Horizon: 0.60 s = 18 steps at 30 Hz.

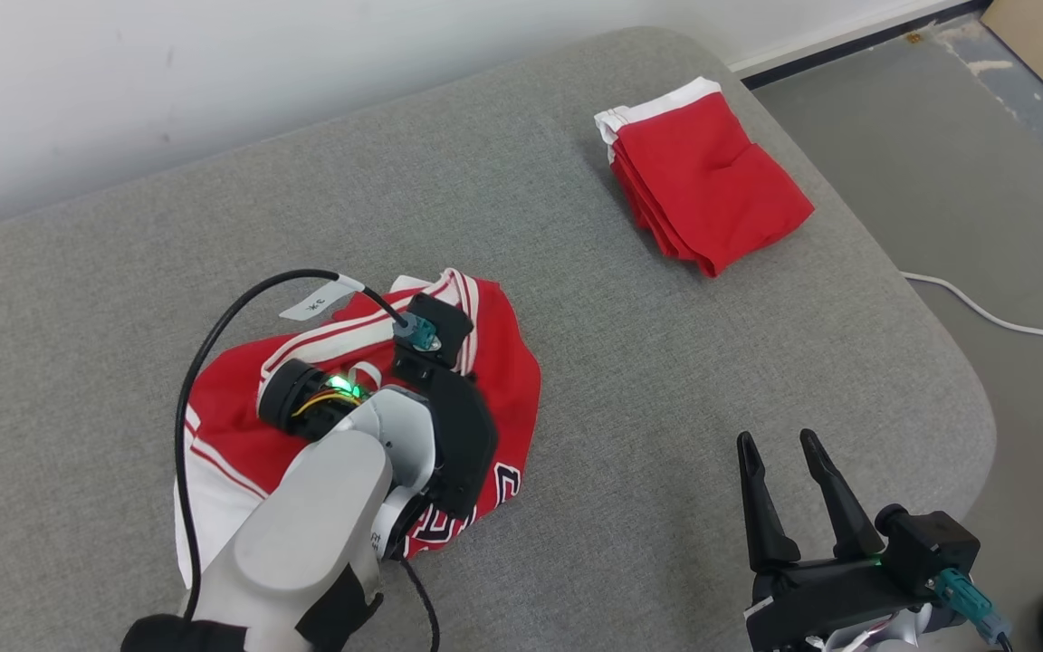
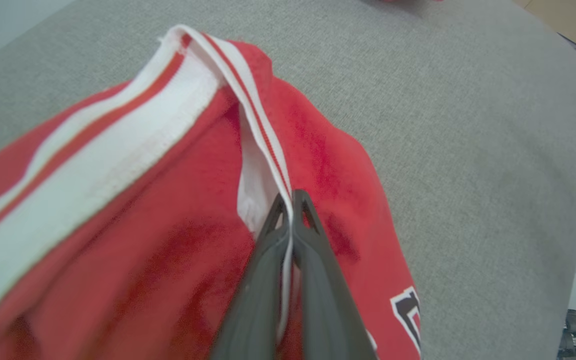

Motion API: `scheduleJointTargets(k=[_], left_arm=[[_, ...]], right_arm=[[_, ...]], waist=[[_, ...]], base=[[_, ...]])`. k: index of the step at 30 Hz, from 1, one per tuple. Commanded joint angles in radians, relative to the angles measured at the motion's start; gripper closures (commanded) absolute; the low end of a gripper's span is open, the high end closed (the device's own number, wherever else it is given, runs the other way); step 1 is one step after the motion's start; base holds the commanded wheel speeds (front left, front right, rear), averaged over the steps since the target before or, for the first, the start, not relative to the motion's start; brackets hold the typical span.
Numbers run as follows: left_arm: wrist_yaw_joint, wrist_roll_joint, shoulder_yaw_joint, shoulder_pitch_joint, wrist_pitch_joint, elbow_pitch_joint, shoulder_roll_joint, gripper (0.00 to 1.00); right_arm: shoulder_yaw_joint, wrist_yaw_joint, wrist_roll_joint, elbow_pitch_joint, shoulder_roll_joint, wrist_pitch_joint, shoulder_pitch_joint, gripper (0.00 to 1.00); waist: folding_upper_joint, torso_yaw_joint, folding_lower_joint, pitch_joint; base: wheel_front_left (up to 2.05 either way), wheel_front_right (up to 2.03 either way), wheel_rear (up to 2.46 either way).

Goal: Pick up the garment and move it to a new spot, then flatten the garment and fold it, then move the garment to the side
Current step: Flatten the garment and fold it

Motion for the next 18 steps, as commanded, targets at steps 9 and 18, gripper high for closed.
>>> scheduleJointTargets(k=[9, 18], left_arm=[[-0.030, -0.068, 0.069, -0.106, -0.348, -0.210, -0.044, 1.00], [0.029, -0.130, 0.163, -0.265, -0.567, -0.459, -0.054, 1.00]], right_arm=[[-0.008, -0.002, -0.007, -0.001, 0.000, -0.003, 0.002, 0.00], [-0.028, -0.002, -0.033, 0.001, 0.000, -0.003, 0.021, 0.00]], waist=[[-0.0001, 0.034, 0.0000, -0.017], [-0.0001, 0.139, 0.0000, -0.058]], base=[[0.00, 0.00, 0.00], [0.00, 0.00, 0.00]])
